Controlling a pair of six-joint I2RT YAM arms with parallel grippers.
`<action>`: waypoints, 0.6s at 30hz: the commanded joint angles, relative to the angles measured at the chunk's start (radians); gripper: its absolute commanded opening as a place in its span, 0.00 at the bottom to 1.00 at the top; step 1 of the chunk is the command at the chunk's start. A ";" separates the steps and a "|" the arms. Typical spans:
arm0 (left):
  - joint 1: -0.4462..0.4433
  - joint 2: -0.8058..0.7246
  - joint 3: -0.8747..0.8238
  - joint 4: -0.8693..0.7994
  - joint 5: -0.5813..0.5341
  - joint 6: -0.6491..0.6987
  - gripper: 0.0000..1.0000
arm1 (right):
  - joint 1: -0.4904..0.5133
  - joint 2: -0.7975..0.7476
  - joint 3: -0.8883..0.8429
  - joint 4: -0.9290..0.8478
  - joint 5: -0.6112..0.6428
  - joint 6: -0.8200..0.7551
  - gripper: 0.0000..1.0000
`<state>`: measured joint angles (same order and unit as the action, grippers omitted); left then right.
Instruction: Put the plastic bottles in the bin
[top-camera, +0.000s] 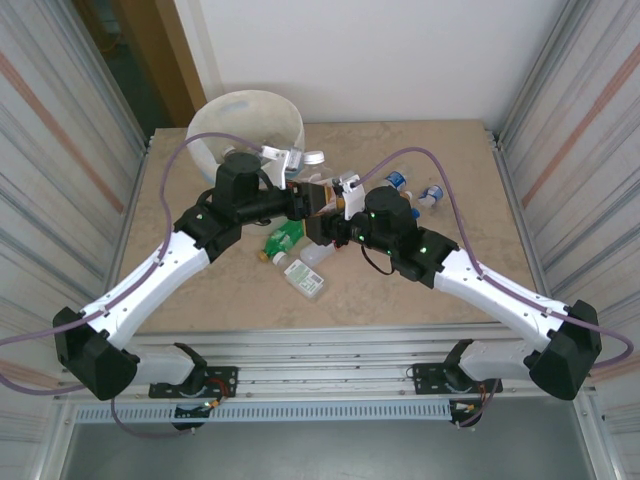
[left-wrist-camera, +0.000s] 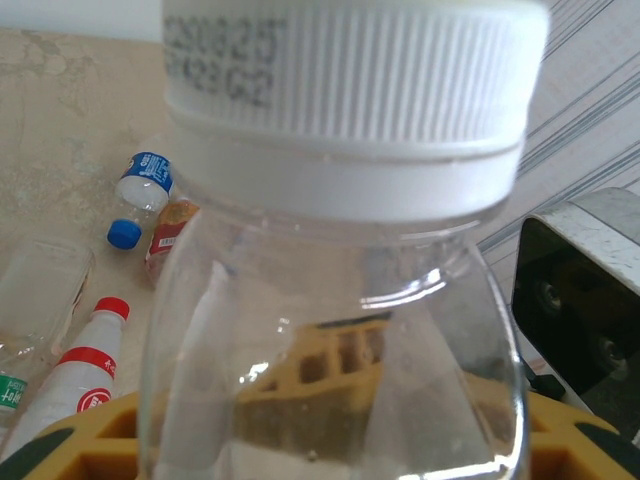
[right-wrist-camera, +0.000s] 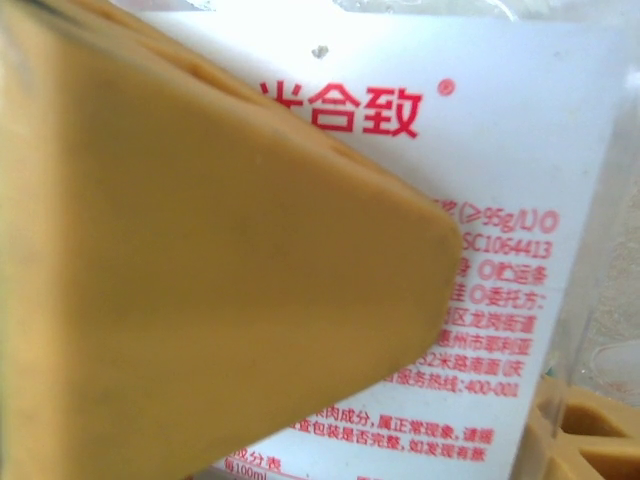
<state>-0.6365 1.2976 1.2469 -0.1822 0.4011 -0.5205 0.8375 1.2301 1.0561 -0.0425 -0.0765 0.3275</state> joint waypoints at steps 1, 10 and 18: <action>0.007 -0.020 -0.014 0.033 0.005 -0.026 0.00 | 0.011 -0.023 0.021 0.029 0.004 -0.035 0.71; 0.020 -0.025 -0.002 0.041 -0.006 -0.024 0.00 | 0.014 -0.066 -0.019 0.042 0.036 -0.043 0.94; 0.046 -0.035 0.078 -0.026 -0.040 0.032 0.00 | 0.015 -0.097 -0.040 0.004 0.097 -0.040 0.98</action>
<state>-0.6041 1.2949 1.2583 -0.1982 0.3843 -0.5266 0.8452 1.1606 1.0286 -0.0307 -0.0189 0.3019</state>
